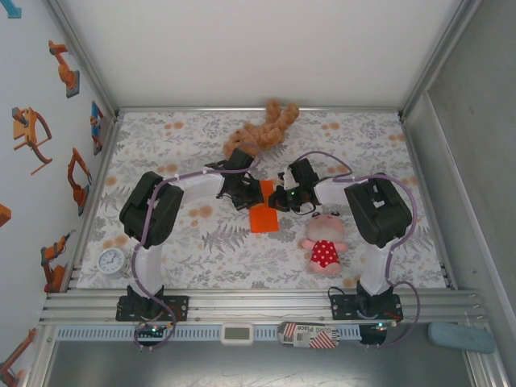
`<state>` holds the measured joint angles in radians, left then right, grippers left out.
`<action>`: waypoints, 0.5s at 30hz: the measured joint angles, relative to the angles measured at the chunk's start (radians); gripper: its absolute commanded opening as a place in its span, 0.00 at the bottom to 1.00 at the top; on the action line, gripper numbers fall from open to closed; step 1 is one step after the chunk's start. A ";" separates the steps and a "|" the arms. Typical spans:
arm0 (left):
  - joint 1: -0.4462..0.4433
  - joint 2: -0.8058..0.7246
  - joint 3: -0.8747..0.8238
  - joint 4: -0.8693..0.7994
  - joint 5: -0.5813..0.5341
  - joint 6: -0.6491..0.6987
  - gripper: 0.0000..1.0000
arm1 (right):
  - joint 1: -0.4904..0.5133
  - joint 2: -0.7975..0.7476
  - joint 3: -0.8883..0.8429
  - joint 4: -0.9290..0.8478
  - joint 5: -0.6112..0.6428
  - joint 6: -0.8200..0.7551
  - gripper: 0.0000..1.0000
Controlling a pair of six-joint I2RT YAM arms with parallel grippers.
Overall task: Fold a paper plane with a square sheet of paper (pick it up from the middle)
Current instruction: First fold the square sheet of paper in half at the center of the table.
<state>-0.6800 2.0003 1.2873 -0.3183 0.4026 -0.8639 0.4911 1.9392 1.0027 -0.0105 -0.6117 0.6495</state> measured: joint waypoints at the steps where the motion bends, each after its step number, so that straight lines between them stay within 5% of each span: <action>1: 0.000 0.003 0.000 0.003 0.008 0.000 0.09 | 0.000 0.000 0.000 0.000 -0.001 0.000 0.00; 15: -0.002 0.042 0.007 -0.003 0.044 0.025 0.09 | -0.002 0.004 0.002 -0.002 -0.006 0.000 0.00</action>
<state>-0.6819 2.0422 1.2942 -0.3218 0.4469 -0.8387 0.4889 1.9434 1.0046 -0.0128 -0.6182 0.6495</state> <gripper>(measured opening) 0.091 0.050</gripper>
